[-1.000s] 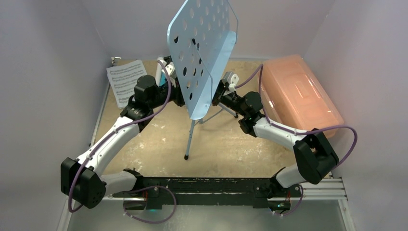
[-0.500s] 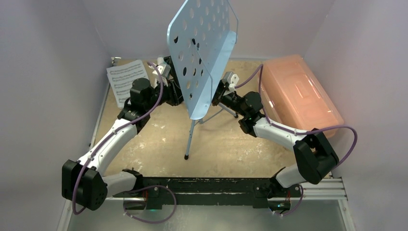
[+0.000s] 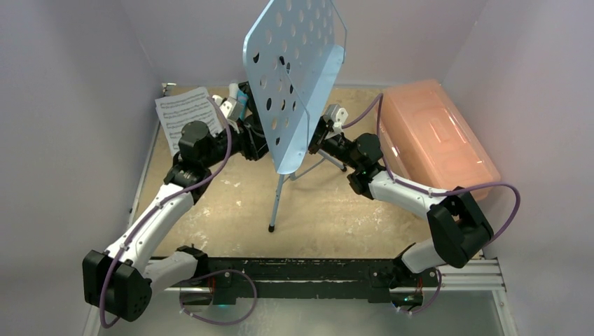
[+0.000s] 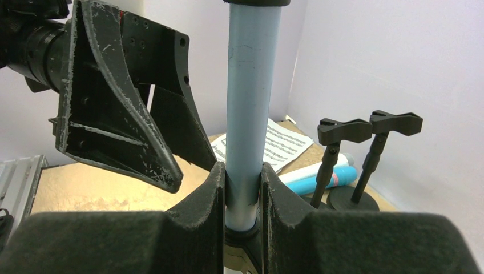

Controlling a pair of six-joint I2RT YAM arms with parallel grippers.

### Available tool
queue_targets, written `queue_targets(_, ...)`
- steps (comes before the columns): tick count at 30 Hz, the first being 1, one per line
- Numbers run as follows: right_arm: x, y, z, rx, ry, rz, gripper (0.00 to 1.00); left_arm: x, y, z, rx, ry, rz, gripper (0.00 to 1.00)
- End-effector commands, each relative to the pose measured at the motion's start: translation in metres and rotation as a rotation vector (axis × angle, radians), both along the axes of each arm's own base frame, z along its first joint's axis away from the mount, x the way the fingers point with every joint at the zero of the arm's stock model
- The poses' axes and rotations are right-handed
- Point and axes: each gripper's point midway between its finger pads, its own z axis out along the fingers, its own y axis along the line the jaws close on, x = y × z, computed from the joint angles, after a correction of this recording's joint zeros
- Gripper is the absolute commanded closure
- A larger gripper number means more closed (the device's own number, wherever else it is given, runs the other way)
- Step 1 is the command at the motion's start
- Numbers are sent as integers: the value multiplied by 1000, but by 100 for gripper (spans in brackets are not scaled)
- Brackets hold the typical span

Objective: Pack up the instrument practice props

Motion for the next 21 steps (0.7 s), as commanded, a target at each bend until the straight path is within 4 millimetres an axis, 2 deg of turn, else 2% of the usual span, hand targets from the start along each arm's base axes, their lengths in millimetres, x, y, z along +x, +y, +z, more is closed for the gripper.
queue_targets(1,-23,-1,35,43,-143,49,100,-9,-11,9,7,-86,-106,52)
queue_targets(7,-22,-1,34,43,-142,49,100,1,-18,-2,10,-50,-129,52)
queue_targets(12,-21,0,34,41,-140,47,100,10,-22,2,-17,-45,-123,55)
queue_targets(21,-22,0,34,41,-141,47,100,19,-29,3,-224,148,-79,79)
